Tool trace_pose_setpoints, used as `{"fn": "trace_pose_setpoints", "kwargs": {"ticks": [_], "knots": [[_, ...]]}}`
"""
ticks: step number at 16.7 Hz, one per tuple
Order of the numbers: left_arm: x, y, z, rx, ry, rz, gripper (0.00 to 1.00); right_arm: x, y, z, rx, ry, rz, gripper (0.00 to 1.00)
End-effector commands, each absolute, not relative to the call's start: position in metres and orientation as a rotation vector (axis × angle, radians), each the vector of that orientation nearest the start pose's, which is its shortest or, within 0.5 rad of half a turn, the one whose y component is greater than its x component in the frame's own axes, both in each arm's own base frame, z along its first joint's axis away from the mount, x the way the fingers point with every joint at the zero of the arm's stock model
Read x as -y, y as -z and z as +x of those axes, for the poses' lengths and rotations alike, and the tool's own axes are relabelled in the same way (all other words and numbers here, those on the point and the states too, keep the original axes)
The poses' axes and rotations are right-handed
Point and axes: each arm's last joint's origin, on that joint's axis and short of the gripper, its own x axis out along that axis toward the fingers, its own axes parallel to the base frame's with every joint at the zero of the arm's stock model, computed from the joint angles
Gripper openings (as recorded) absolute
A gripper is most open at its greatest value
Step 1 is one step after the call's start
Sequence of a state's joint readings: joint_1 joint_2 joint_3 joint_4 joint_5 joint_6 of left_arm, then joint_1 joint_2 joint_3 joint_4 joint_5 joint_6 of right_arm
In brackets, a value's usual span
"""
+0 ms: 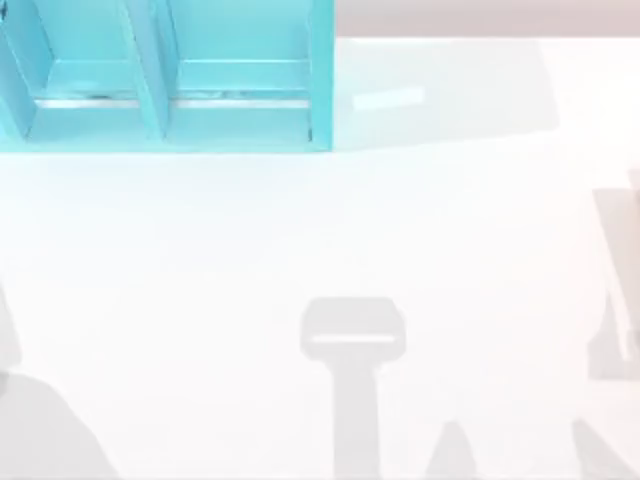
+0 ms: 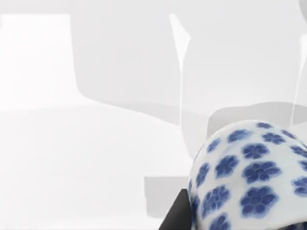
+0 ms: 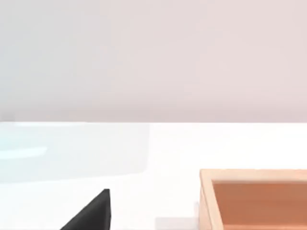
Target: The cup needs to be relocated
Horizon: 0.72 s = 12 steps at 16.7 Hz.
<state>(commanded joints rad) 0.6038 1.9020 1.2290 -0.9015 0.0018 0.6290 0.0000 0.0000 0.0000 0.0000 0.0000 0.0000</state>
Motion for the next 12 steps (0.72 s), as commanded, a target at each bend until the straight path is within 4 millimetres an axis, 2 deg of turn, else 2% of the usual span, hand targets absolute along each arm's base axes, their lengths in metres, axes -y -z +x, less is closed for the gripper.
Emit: {"fn": "trace_pose_setpoints", "kwargs": {"ticks": [10,12], "knots": [[-0.1951,-0.1445,0.2788,-1.573,0.018,0.013,0.98,0.0012,-0.1600,0.1057,0.000,0.000,0.000,1.00],[-0.1951,-0.1445,0.2788,-1.573,0.018,0.013,1.00,0.0012,-0.1600,0.1057,0.000,0.000,0.000,1.00]]}}
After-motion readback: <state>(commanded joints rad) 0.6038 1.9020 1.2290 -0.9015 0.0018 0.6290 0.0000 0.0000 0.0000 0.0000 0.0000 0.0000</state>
